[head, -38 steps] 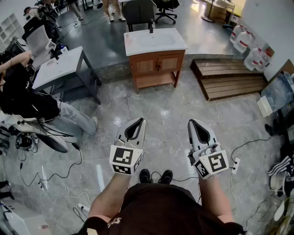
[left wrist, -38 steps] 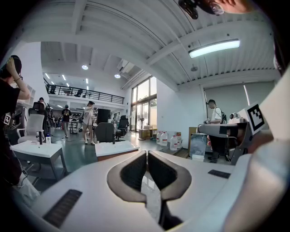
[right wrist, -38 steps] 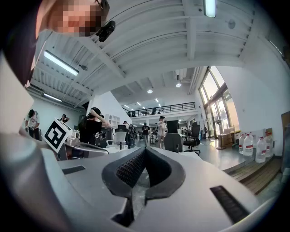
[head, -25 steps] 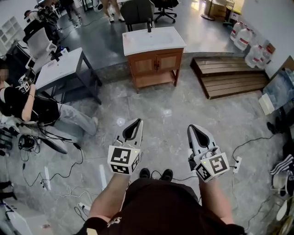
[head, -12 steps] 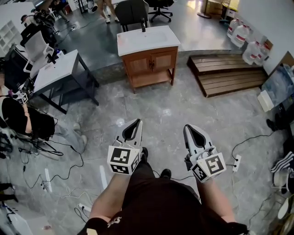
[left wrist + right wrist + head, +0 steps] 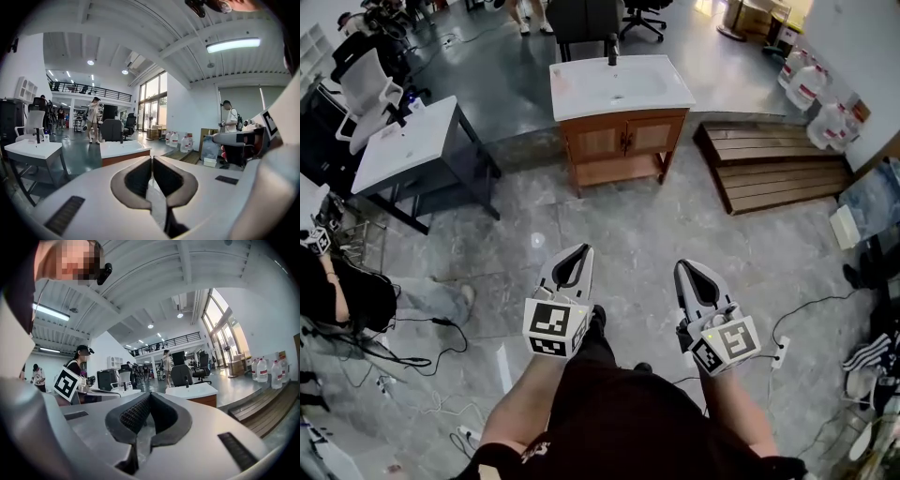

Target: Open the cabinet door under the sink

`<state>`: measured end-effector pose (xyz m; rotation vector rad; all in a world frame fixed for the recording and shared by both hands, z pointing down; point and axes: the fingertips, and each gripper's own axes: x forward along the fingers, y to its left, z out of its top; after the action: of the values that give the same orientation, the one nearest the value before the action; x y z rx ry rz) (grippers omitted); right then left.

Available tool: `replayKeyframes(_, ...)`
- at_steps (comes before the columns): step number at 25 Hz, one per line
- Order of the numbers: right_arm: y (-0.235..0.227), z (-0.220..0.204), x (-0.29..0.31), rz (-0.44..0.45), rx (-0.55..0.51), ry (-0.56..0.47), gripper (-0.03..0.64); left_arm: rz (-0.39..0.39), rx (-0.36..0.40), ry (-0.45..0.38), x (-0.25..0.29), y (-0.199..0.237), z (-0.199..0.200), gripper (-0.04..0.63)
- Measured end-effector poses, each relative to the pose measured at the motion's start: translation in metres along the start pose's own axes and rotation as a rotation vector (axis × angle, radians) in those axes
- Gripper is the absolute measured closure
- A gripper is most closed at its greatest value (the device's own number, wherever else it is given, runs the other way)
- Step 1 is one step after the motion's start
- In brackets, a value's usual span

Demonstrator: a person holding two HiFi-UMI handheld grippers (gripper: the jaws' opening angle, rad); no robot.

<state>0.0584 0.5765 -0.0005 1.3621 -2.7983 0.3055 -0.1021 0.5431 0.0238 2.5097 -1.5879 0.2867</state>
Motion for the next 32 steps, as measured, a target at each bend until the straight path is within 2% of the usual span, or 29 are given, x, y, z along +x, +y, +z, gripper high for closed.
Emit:
replayKeyframes(5, -0.016, 0.007, 0.099, -0.007, 0.006, 0.018, 0.604, -0.012, 0.018, 0.014, 0.065, 0.084, 0.016, 0.569)
replayKeyframes(11, -0.051, 0.007, 0.168, -0.08, 0.037, 0.039, 0.604, -0.079, 0.031, 0.044, 0.135, 0.131, 0.025, 0.569)
replayKeyframes(16, -0.079, 0.003, 0.199, -0.122, 0.06, 0.046, 0.604, -0.121, 0.028, 0.061, 0.177, 0.146, 0.025, 0.569)
replayKeyframes(23, -0.128, -0.001, 0.236, -0.131, 0.085, 0.049, 0.604, -0.149, 0.027, 0.105, 0.238, 0.149, 0.019, 0.569)
replayKeyframes(28, -0.186, 0.001, 0.266, -0.108, 0.106, 0.044, 0.604, -0.139, 0.022, 0.133, 0.293, 0.143, 0.022, 0.569)
replayKeyframes(32, -0.249, 0.007, 0.3, -0.067, 0.114, 0.053, 0.604, -0.098, 0.002, 0.176, 0.353, 0.144, 0.026, 0.569)
